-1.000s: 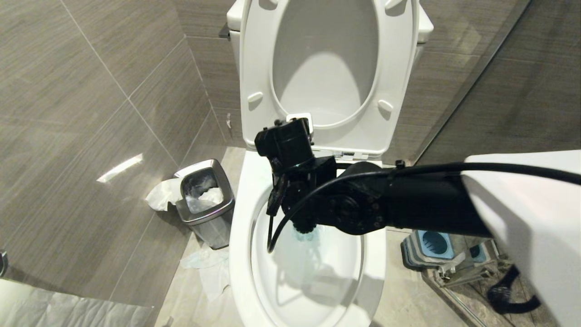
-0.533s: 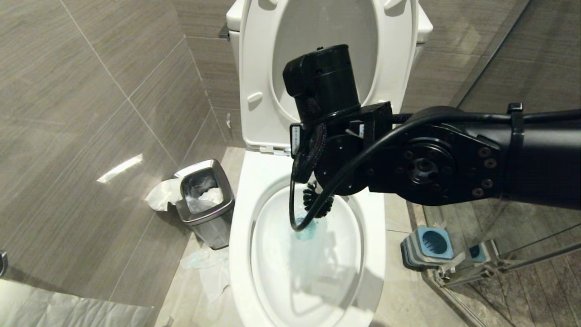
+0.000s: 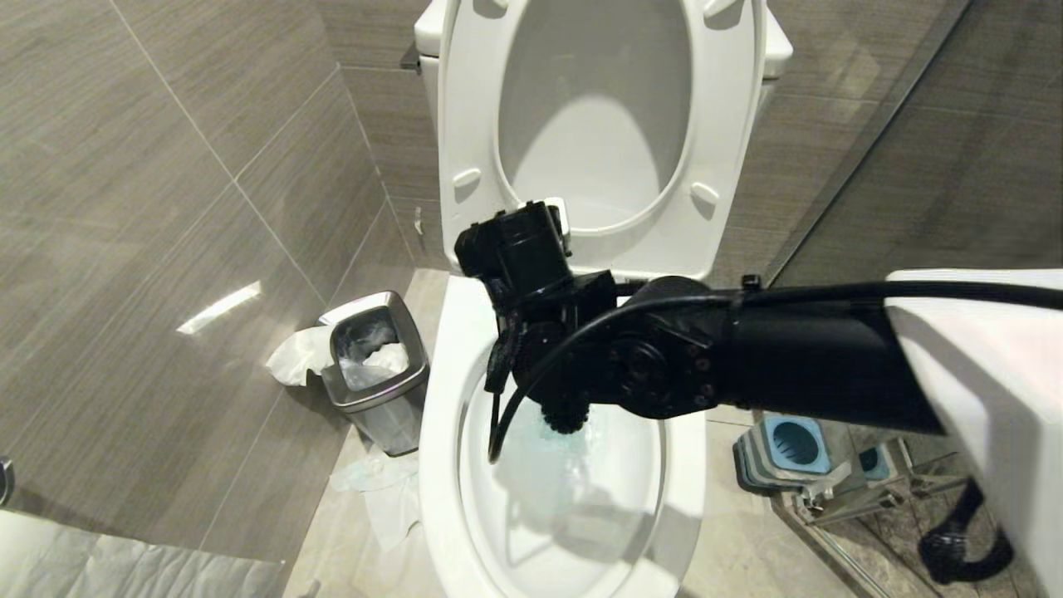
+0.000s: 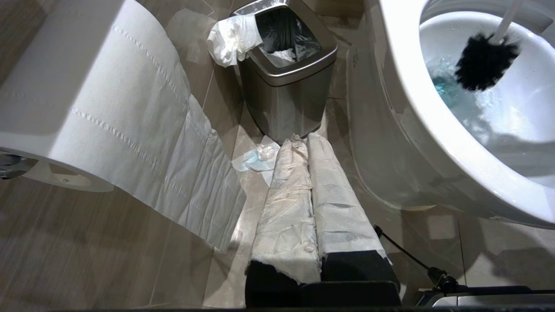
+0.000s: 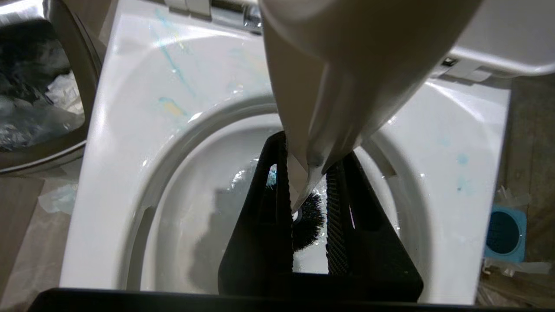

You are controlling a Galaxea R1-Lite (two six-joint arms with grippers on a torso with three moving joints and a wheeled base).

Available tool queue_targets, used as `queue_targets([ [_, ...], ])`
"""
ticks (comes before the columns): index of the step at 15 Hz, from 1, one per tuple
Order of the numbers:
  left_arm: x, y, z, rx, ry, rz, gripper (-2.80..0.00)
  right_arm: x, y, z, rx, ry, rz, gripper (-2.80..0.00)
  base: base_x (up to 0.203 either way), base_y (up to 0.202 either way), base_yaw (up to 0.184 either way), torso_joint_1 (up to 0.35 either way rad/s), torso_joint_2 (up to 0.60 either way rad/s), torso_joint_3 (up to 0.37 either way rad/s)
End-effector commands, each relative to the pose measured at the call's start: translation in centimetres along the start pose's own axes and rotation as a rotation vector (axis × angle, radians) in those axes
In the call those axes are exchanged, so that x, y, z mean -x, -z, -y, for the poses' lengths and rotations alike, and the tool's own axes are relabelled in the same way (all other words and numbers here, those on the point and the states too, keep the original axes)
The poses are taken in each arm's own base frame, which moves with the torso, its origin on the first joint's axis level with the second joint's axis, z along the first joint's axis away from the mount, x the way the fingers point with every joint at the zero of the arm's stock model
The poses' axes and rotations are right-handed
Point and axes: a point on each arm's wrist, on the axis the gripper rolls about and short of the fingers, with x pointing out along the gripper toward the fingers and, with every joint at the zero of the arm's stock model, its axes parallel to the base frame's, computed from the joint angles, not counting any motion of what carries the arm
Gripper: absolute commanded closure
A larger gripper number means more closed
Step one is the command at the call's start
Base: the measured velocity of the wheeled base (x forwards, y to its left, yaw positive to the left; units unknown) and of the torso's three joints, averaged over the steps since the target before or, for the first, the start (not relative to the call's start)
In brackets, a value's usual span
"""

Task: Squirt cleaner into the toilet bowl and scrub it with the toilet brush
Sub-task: Scrub the toilet bowl

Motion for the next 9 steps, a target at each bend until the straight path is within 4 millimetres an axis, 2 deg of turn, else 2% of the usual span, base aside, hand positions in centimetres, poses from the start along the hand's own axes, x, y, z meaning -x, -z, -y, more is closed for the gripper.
queue_targets([
  [1,0.0,0.1,0.0,0.000,-0.001,-0.003,0.00,-2.1,3.1,-1.7,0.049,0.014,-0.041,0.00,0.000,0.000,0.000,0.000,0.00,0.000],
  [3,0.0,0.1,0.0,0.000,-0.001,-0.003,0.00,-3.3,5.0,-2.4,0.075,0.014,-0.068,0.00,0.000,0.000,0.000,0.000,0.00,0.000],
  [5,0.0,0.1,0.0,0.000,0.001,-0.003,0.00,-3.9,5.8,-2.6,0.081,0.020,-0.080,0.00,0.000,0.000,0.000,0.000,0.00,0.000],
  [7,0.0,0.1,0.0,0.000,0.000,-0.003,0.00,-3.7,5.3,-2.4,0.072,0.017,-0.074,0.00,0.000,0.000,0.000,0.000,0.00,0.000],
  [9,0.0,0.1,0.0,0.000,-0.001,-0.003,0.00,-2.7,3.5,-1.7,0.043,0.008,-0.050,0.00,0.000,0.000,0.000,0.000,0.00,0.000],
])
